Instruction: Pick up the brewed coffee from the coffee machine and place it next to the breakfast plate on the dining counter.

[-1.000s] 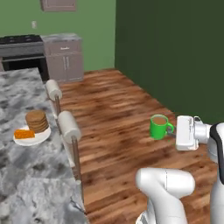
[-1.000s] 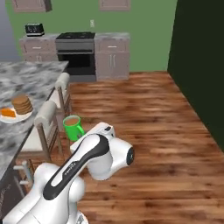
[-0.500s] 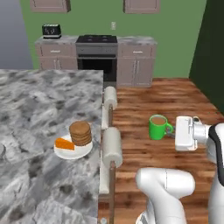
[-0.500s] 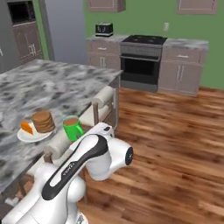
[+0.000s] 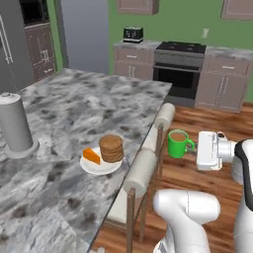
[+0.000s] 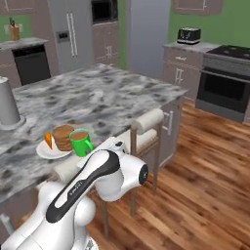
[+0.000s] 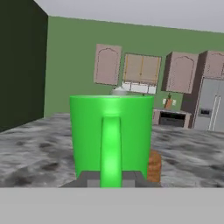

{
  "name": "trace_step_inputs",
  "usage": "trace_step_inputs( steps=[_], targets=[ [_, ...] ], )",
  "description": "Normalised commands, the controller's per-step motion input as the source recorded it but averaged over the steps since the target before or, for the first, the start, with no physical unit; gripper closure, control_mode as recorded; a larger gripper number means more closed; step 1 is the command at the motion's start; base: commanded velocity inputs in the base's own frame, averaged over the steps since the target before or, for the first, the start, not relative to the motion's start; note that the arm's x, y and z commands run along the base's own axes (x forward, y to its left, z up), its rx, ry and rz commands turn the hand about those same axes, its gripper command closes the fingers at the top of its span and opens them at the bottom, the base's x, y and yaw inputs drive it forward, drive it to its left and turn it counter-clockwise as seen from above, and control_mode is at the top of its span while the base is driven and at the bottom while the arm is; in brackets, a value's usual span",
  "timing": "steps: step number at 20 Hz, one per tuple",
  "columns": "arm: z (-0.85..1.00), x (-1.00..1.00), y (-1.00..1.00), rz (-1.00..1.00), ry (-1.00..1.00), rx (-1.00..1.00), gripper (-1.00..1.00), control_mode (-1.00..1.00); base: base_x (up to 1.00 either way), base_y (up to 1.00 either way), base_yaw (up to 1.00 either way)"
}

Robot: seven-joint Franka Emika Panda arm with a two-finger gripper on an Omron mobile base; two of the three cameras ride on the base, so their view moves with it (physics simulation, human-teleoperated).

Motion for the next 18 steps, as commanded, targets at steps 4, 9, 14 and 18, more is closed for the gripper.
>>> trace_step_inputs(
  steps=[4,9,14,18],
  targets=[
    [0.00,0.00,0.00,0.00,0.00,0.00,1.00,1.00,0.89,-0.55,0.60],
    [0.00,0.00,0.00,0.00,0.00,0.00,1.00,1.00,0.53,-0.87,0.54],
    [0.00,0.00,0.00,0.00,0.00,0.00,1.00,1.00,0.42,-1.00,0.50],
    [0.00,0.00,0.00,0.00,0.00,0.00,1.00,1.00,0.36,-1.00,0.48]
  ],
)
